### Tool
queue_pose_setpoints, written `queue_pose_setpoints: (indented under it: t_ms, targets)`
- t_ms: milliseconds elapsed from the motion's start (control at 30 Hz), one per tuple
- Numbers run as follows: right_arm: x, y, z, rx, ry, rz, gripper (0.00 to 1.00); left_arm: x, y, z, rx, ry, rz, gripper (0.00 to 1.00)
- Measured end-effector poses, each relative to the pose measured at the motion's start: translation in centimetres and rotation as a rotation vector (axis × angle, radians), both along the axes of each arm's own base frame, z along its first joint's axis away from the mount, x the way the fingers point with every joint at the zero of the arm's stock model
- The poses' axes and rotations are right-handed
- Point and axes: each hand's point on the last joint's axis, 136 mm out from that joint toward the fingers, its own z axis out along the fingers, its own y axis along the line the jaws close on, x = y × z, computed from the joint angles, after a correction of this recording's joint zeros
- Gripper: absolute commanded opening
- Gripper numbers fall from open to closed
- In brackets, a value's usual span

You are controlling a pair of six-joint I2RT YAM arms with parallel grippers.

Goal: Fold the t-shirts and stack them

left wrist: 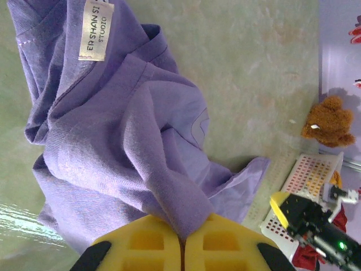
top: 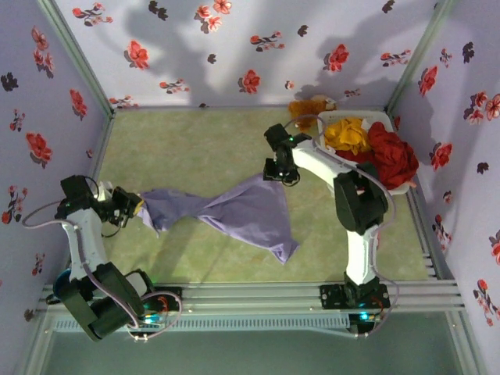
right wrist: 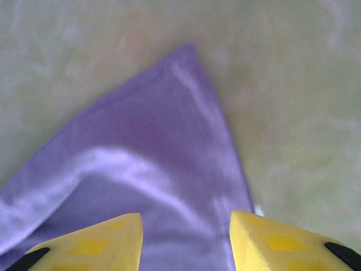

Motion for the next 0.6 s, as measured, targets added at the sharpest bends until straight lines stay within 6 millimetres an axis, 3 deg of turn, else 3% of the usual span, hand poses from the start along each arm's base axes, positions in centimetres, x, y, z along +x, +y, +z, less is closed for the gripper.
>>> queue_pose_setpoints:
  t_ms: [133,367,600]
  targets:
    - [2.4,0.2,-1.6,-0.009,0.003,0.003,0.45,0.1,0.0,-0.3,-0.006,0.007,-0.001,0.00]
    - [5.3,1.7,-1.5,0.000,-0.036,0.040,0.41,0.4,0.2,-0.8,-0.015,0.022,-0.001,0.00]
    - [5.7,1.5,-3.4,-0.032,-0.005,0.042,0.34,0.5,0.2,-0.9,-0.020,0.027,-0.002,0.00]
